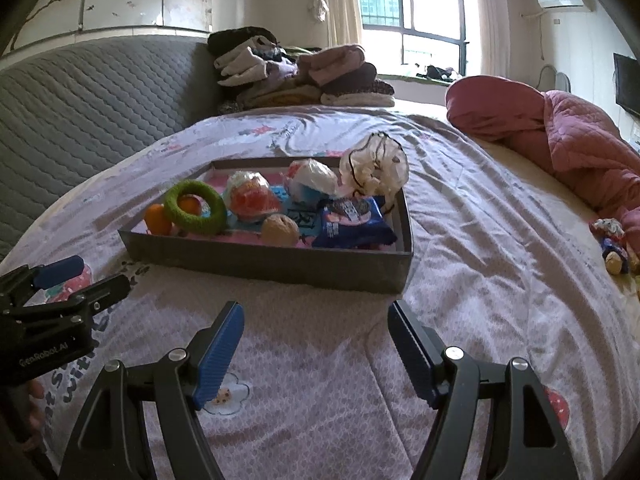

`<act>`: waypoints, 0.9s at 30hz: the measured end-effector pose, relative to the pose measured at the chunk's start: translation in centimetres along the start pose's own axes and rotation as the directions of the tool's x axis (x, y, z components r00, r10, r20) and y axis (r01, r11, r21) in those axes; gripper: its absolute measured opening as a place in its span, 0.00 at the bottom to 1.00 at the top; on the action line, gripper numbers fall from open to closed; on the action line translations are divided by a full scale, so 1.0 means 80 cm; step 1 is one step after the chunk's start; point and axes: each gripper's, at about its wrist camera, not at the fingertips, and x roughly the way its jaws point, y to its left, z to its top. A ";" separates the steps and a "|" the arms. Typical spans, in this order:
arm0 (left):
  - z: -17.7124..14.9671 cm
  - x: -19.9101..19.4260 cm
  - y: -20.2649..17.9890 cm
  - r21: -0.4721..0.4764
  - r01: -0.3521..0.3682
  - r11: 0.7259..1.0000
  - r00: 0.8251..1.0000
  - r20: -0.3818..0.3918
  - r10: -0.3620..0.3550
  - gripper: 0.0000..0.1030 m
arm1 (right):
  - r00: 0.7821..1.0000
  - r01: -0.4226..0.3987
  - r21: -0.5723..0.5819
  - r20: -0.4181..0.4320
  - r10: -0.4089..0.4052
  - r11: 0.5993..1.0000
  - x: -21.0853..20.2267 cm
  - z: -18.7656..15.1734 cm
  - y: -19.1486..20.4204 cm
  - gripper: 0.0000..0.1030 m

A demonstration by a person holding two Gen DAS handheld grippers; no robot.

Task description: Organize objects

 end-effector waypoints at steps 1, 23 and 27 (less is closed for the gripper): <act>-0.001 0.001 0.000 0.001 0.002 1.000 1.000 0.001 -0.002 0.75 | 1.000 0.002 0.000 -0.006 -0.002 1.000 0.001 -0.001 0.000 0.71; 0.000 -0.011 0.002 -0.001 0.008 1.000 0.994 0.113 -0.007 0.75 | 0.995 -0.004 0.000 0.097 0.004 1.000 -0.019 0.002 0.002 0.71; 0.001 -0.016 0.001 0.002 0.014 1.000 0.992 0.129 -0.015 0.75 | 0.997 -0.002 -0.001 0.081 0.002 1.000 -0.016 0.001 0.002 0.71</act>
